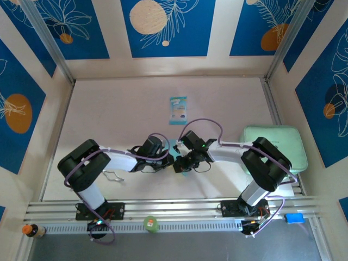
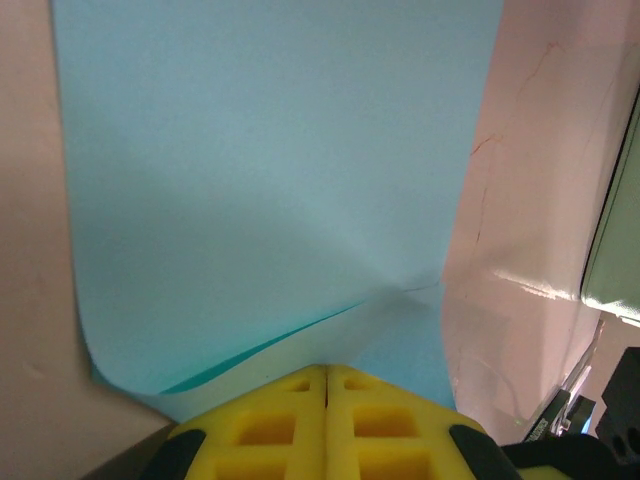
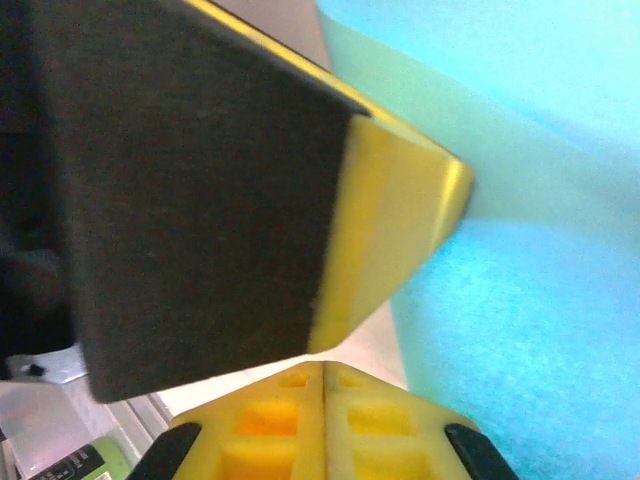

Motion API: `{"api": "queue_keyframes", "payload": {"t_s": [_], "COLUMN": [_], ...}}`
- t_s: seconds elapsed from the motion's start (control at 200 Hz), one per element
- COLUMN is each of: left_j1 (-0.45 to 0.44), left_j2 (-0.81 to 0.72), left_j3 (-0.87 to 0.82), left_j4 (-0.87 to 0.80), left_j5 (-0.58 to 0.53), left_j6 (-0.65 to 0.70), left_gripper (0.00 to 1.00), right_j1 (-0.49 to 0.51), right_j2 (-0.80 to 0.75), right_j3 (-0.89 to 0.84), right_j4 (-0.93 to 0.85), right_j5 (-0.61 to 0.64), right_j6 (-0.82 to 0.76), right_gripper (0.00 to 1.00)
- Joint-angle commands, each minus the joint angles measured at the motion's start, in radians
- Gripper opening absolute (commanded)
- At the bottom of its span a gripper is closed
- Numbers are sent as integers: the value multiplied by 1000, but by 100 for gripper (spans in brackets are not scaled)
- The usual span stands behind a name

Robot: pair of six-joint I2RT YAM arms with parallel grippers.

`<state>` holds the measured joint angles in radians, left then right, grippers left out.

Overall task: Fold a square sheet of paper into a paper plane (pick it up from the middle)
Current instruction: Third fold the triangle at the center of the table.

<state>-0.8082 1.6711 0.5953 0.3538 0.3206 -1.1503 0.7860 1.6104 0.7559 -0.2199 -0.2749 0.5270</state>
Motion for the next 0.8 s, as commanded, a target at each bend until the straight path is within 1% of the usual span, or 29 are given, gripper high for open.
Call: {"api": "queue_keyframes", "payload": {"t_s": [0.0,0.395,0.795], "left_j1": [-4,-4,-4], "left_j2": [-7,-4,4], "left_j3": [-17,-19,-29], "left_j4": [-58,-59,-55], "left_j5": [-28,-29,-35], "left_j6": [18,20,21], "left_gripper": [0,0,0], "right_j1": [0,-26,-39], "right_j2": [2,-1,-27], "right_j3": [4,-41,-125], "right_j4": [-21,13,72], "right_j5": [12,-35,-31], "right_j6": [-14,9,55], "right_gripper": [6,7,7]}}
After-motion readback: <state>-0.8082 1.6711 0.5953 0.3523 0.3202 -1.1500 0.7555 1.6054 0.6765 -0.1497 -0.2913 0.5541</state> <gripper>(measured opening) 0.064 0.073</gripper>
